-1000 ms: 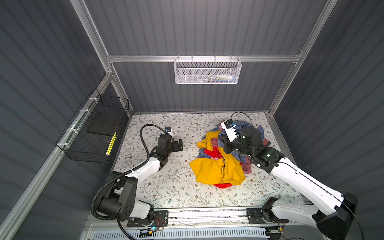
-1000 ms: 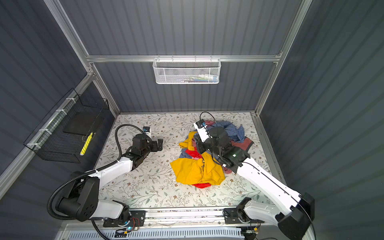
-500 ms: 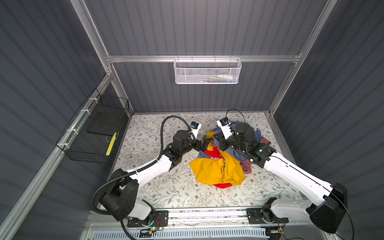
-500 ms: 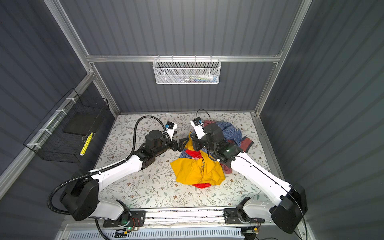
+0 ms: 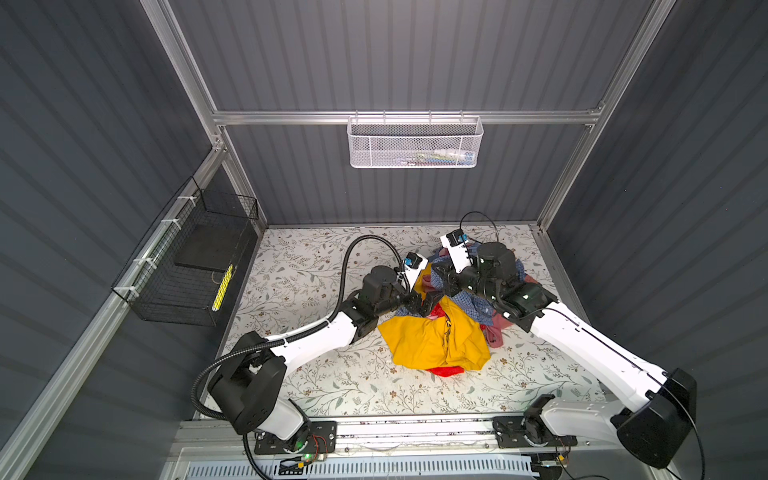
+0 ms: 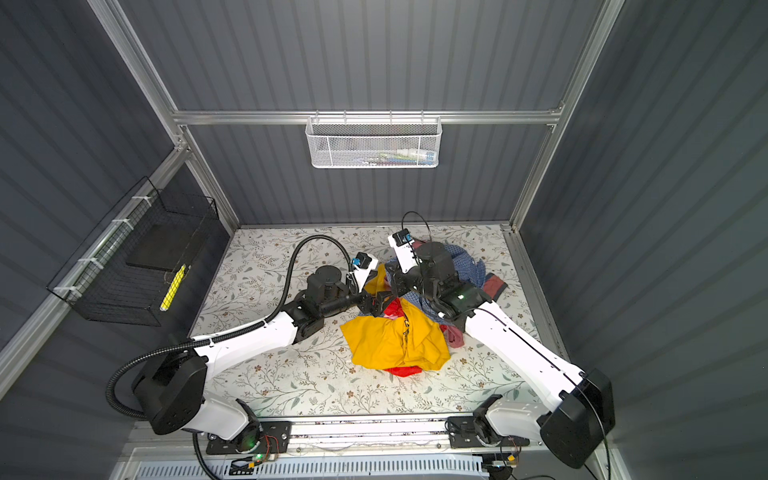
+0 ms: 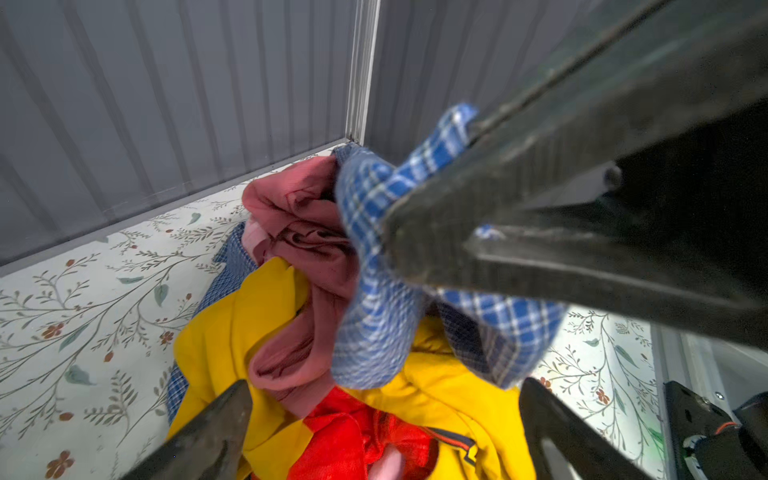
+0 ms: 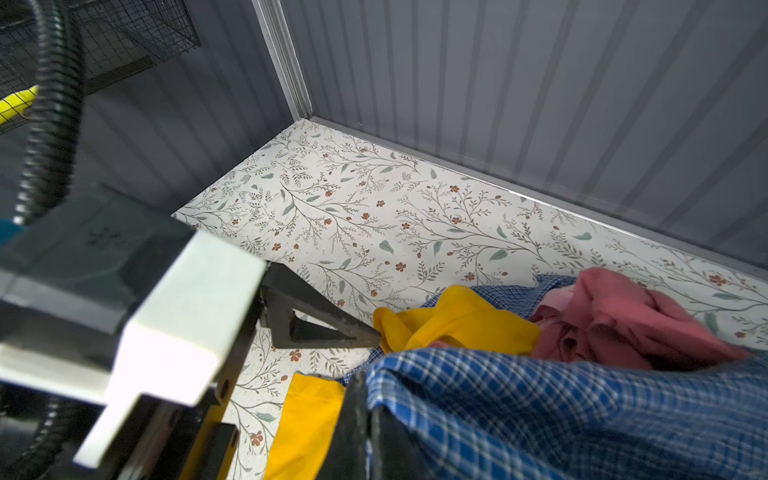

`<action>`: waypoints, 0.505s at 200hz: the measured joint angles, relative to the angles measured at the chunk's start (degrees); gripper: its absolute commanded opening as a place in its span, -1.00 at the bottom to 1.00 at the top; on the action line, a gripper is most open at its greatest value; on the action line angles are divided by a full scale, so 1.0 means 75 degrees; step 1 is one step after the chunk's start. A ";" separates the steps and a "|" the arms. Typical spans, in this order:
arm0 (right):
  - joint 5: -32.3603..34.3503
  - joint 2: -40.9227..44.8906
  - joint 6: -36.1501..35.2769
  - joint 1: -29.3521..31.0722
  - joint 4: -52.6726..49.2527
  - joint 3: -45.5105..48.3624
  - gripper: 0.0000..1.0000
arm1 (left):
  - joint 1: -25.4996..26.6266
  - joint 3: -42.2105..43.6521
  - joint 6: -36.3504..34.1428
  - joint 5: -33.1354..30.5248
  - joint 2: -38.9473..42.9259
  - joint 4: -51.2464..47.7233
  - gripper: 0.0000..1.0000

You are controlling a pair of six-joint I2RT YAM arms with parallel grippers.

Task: Pick out a specific cloth from the pile

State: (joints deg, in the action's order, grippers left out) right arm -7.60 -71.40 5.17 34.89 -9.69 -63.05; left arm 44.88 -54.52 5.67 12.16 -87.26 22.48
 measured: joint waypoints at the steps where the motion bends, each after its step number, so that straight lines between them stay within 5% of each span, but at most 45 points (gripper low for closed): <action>1: 0.0000 0.0000 0.0000 0.0000 0.0000 0.0000 -1.00 | 0.0003 -0.0023 -0.0003 0.0012 -0.0026 0.0012 1.00; 29: -0.0157 0.0000 0.0108 -0.0006 0.0038 0.0000 -1.00 | 0.0012 -0.0493 -0.0082 0.0082 -0.0644 0.0195 0.98; 51: -0.0189 0.0000 0.0178 -0.0006 0.0035 0.0000 -1.00 | 0.0012 -0.0615 -0.0003 0.0064 -0.1040 0.0577 0.76; 101: -0.0192 0.0041 0.0335 -0.0061 0.0064 0.0006 -1.00 | 0.0026 -0.0810 0.0478 -0.0047 -0.1612 0.1457 -0.14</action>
State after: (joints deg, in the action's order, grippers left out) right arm -9.04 -71.09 7.68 34.44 -9.21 -63.00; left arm 45.08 -60.60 9.26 11.81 -99.35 33.41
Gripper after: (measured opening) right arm 0.050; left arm 0.538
